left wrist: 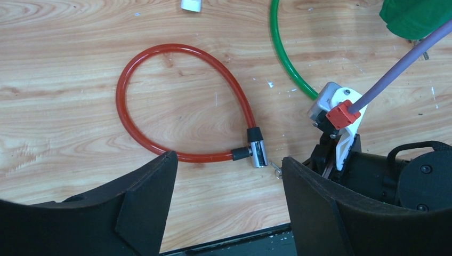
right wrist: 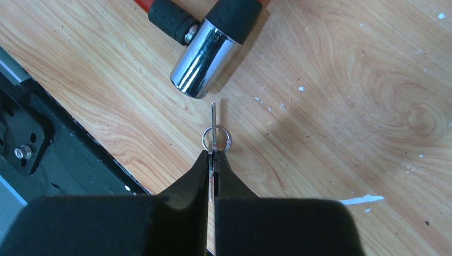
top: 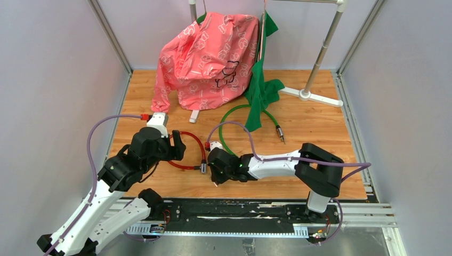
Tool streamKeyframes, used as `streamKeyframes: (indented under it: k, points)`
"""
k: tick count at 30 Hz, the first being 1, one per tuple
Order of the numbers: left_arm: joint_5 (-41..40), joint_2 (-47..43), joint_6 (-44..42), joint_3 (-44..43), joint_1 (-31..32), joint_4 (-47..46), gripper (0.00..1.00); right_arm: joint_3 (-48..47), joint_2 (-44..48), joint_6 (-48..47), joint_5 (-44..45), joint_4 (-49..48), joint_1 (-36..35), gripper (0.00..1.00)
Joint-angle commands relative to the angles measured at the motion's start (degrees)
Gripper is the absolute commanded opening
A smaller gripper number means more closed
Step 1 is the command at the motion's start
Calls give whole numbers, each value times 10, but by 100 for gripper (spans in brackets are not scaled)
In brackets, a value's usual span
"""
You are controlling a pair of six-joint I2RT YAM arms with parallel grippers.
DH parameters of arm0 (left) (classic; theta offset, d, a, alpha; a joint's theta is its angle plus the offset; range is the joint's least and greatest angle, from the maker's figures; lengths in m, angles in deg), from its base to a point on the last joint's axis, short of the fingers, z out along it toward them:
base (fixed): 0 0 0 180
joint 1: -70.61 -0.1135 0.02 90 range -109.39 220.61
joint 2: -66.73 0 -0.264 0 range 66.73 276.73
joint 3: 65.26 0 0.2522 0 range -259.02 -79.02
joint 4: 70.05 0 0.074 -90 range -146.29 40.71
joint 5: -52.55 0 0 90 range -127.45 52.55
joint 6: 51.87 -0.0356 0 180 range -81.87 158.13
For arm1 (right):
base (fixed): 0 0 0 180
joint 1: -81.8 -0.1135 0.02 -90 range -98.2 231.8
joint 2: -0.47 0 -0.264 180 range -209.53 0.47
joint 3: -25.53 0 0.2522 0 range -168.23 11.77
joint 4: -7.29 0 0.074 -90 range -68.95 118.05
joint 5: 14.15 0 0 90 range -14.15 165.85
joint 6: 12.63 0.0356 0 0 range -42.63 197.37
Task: Unlock with the key
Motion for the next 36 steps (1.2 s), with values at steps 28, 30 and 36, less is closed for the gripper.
streamKeyframes:
  k: [28,30,36]
  points:
    - [391,28,156,51,-2,-253,62,198,550,-191,-36,-53,5,0]
    - [431,30,132,42,0,-272,62,192,563,-188,-58,-57,5,0]
    - [504,45,72,18,51,-305,60,175,586,-164,-128,-78,5,0]
